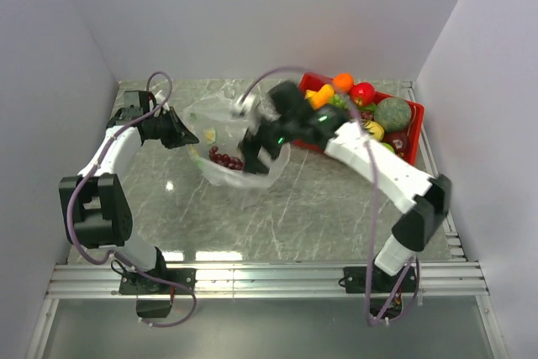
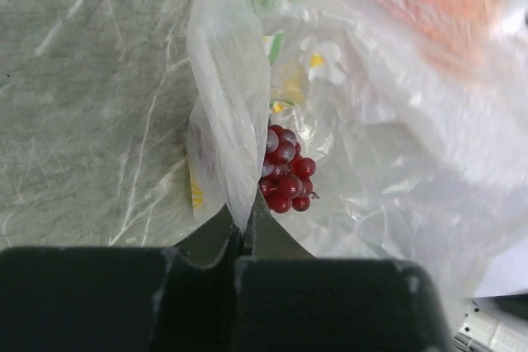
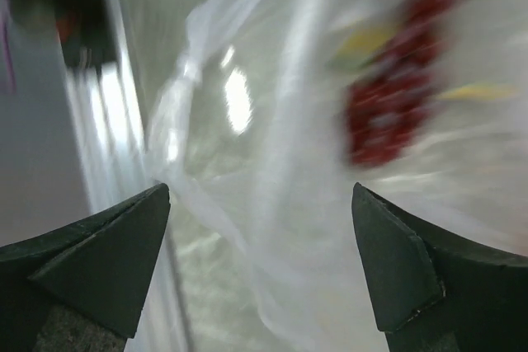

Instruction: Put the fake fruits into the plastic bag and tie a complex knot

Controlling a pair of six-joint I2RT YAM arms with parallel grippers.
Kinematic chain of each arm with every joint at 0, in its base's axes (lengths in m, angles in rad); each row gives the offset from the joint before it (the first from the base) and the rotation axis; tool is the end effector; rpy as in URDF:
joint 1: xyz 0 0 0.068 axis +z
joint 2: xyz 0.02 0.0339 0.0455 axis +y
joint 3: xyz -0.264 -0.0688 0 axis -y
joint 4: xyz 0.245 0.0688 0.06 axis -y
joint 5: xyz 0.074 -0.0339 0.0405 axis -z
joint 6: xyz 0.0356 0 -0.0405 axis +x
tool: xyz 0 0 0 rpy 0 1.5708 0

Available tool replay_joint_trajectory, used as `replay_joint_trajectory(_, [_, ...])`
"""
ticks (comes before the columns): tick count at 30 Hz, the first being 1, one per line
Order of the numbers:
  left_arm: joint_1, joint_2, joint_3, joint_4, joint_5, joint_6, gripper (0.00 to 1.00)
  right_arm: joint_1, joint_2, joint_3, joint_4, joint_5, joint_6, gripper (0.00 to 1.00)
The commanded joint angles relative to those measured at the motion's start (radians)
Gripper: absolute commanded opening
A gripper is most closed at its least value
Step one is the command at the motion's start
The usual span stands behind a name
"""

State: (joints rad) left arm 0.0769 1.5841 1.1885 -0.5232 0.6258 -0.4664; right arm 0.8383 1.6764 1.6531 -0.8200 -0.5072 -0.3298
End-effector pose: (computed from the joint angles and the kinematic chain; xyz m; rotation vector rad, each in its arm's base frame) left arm 0.3357 0.0050 0.2567 -0.4015 2.4456 -0.9431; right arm 0.2306 0.2822 0.3518 -1.5416 1.8970 0.8431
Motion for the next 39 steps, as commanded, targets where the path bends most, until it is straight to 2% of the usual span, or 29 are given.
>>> replay_joint_trajectory(1, [-0.017,-0.073,0.017,0.003,-0.003,0.04,0.0,-0.16,-0.116,0.111,0.116,-0.036,0.118,0.97])
replay_joint_trajectory(4, [-0.025,-0.082,0.017,0.002,-0.006,0.045,0.0,-0.298,-0.144,0.096,0.162,-0.001,0.182,0.98])
replay_joint_trajectory(6, [-0.028,-0.087,0.019,0.003,-0.009,0.043,0.0,-0.397,-0.142,0.091,0.125,0.009,0.166,0.98])
replay_joint_trajectory(10, [-0.028,-0.081,0.023,-0.001,-0.011,0.046,0.0,-0.551,-0.09,0.097,0.001,0.104,-0.004,0.97])
replay_joint_trajectory(12, [-0.031,-0.082,0.02,0.002,-0.009,0.044,0.0,-0.6,-0.058,0.103,-0.068,0.209,-0.073,0.98])
replay_joint_trajectory(14, [-0.031,-0.082,0.014,0.008,-0.006,0.038,0.0,-0.66,0.014,0.148,-0.119,0.318,-0.155,0.98])
replay_joint_trajectory(16, [-0.032,-0.081,0.01,0.015,-0.005,0.035,0.0,-0.711,0.083,0.201,-0.168,0.352,-0.201,0.99])
replay_joint_trajectory(19, [-0.035,-0.075,0.01,0.019,-0.006,0.029,0.0,-0.726,0.152,0.25,-0.186,0.409,-0.247,0.99])
replay_joint_trajectory(26, [-0.037,-0.052,0.026,-0.001,0.0,0.038,0.0,-0.732,0.293,0.35,-0.237,0.38,-0.299,0.99])
replay_joint_trajectory(39, [-0.037,-0.033,0.039,-0.001,0.011,0.038,0.01,-0.729,0.382,0.195,-0.174,0.415,-0.387,0.98])
